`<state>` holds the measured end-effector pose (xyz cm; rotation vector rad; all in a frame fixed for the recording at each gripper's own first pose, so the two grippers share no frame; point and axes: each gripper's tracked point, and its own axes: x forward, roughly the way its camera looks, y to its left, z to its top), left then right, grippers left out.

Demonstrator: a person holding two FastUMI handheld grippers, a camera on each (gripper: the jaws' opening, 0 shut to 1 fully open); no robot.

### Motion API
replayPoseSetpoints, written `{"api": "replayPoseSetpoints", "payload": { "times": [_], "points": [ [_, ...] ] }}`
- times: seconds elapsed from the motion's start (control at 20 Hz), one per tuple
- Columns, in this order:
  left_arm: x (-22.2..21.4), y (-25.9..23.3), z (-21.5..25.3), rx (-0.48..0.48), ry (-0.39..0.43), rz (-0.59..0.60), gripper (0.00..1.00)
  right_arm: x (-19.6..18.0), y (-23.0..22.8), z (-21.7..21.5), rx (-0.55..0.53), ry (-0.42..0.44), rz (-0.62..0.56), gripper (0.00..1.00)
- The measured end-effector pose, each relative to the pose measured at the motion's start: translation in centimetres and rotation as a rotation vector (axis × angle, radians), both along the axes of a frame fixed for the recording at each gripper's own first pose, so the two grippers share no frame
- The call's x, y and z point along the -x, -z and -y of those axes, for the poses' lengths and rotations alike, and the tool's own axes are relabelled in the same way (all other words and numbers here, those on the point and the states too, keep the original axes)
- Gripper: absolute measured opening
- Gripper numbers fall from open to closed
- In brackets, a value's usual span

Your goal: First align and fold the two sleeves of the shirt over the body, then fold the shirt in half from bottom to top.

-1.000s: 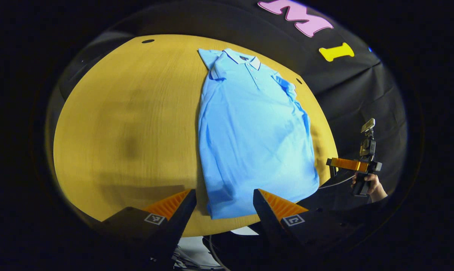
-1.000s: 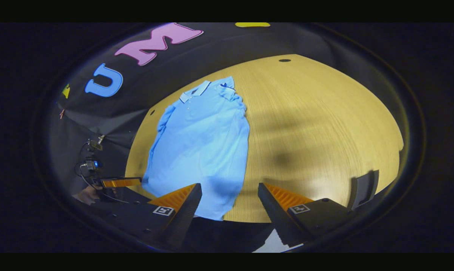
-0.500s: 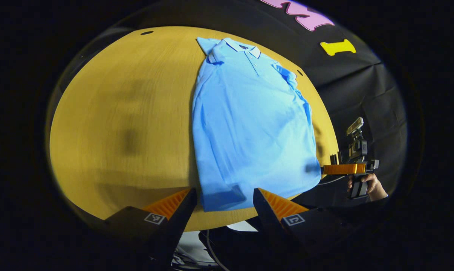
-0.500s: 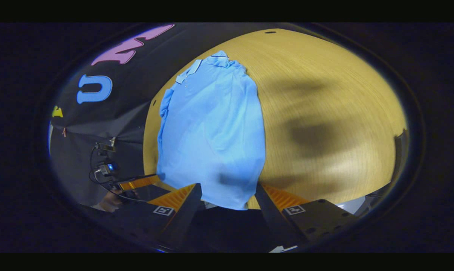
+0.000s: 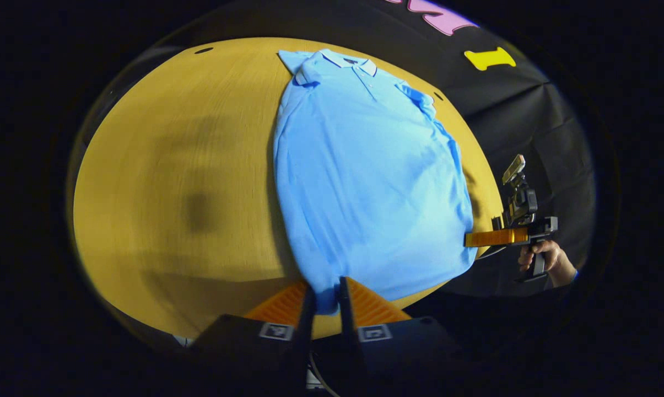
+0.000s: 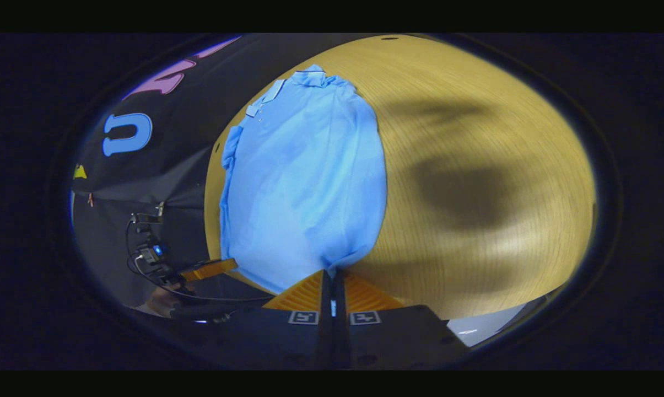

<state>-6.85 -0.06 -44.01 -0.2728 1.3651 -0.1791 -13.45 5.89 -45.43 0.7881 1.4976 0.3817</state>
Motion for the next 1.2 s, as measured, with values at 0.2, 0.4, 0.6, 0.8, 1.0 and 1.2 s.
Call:
{"api": "replayPoseSetpoints", "payload": {
  "times": [0.2,0.4,0.6,0.8,1.0,1.2],
  "points": [
    [-0.5,-0.4,0.7,0.016,0.040,0.036,0.06,0.1,-0.4,-0.1,-0.017,-0.023,0.040,0.00],
    [-2.2,-2.2,1.5,0.058,0.076,0.113,0.06,-2.2,-2.6,-0.7,-0.090,0.000,0.115,0.00],
    [-5.1,-4.1,1.4,0.055,0.059,0.185,0.06,-6.3,-7.0,-1.9,-0.239,0.060,0.234,0.10],
    [-9.2,-7.3,3.0,0.067,0.071,0.301,0.06,-10.8,-10.7,-2.9,-0.331,0.084,0.349,0.00],
    [-14.4,-11.5,4.2,0.079,0.063,0.428,0.06,-16.0,-14.7,-3.3,-0.364,0.077,0.484,0.05],
    [-21.2,-15.5,4.2,0.046,0.057,0.548,0.06,-23.3,-18.6,-2.9,-0.337,0.044,0.643,0.05]
  ]
}}
